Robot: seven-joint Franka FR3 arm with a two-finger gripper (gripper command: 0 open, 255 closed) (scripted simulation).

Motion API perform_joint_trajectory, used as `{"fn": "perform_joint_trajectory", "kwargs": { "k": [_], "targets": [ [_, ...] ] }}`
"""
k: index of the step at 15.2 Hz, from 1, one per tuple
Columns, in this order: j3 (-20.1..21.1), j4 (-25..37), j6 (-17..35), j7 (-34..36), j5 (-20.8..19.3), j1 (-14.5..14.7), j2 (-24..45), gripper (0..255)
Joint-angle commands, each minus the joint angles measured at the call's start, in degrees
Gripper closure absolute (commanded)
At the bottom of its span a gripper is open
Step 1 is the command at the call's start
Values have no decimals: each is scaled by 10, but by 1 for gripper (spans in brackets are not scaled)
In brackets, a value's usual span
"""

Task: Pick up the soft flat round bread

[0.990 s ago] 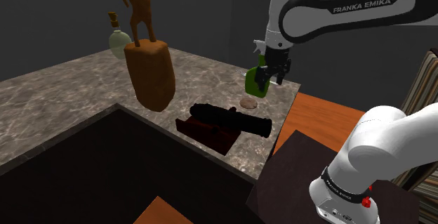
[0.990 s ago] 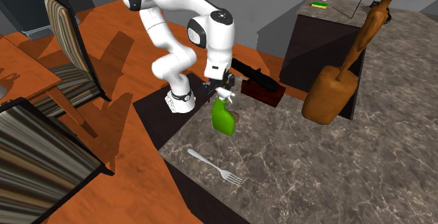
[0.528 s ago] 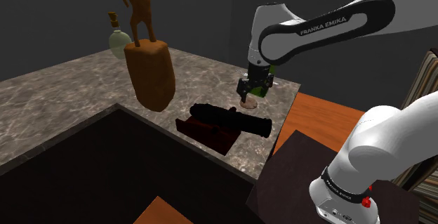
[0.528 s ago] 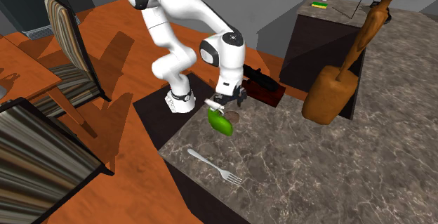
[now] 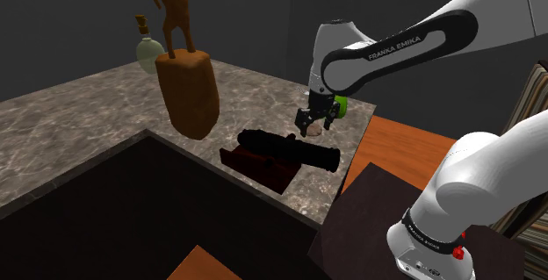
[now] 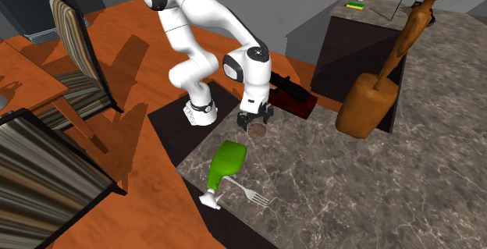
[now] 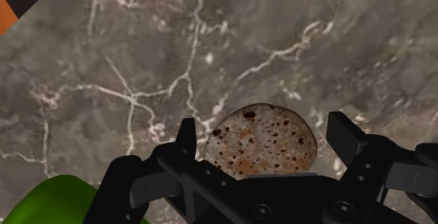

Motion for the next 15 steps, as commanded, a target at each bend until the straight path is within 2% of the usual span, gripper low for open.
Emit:
{"fn": "perform_joint_trajectory", "kwargs": {
  "k": [1, 10, 15],
  "targets": [
    [0, -1, 3, 0, 0, 0, 1, 255],
    [0, -1, 2, 0, 0, 0, 1, 255],
    [-1, 24, -43, 0, 0, 0, -19, 255]
  ]
}}
